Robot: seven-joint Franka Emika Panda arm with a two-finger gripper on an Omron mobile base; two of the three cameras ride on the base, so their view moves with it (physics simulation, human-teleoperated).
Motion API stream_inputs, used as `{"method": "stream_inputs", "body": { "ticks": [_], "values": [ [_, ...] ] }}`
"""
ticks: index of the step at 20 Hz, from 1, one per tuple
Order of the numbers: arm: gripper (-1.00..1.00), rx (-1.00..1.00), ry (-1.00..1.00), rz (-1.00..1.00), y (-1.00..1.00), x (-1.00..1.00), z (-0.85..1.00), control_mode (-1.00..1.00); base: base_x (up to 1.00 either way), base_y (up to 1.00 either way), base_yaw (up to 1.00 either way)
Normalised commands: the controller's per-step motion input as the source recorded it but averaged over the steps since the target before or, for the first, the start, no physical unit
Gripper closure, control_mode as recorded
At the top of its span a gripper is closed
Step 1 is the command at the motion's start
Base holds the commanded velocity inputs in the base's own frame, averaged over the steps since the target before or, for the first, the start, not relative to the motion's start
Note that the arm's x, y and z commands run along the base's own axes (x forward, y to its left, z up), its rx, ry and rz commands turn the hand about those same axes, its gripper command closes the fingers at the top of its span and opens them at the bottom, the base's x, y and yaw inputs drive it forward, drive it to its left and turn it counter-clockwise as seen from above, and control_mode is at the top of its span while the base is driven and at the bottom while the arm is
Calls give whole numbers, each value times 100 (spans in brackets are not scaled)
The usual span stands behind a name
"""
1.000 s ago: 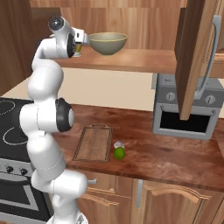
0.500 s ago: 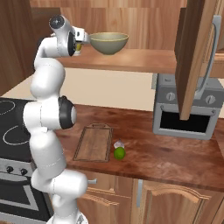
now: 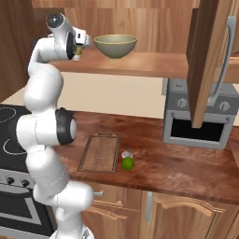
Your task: Open the cabinet. Place the bowl and condiment on the counter. Then place the lime and garlic on the cutting board.
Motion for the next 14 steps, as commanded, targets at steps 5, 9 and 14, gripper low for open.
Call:
{"method": "stream_inputs", "body": {
  "ticks": [5,9,14],
  "values": [
    [100,13,-13,0,-6,-100,-39,-100,0,0,0],
    [100,15,-16,0,-33,-100,-22,-100,0,0,0],
    [100,12,-14,2,-37,-100,-14,-100,0,0,0]
  ]
}}
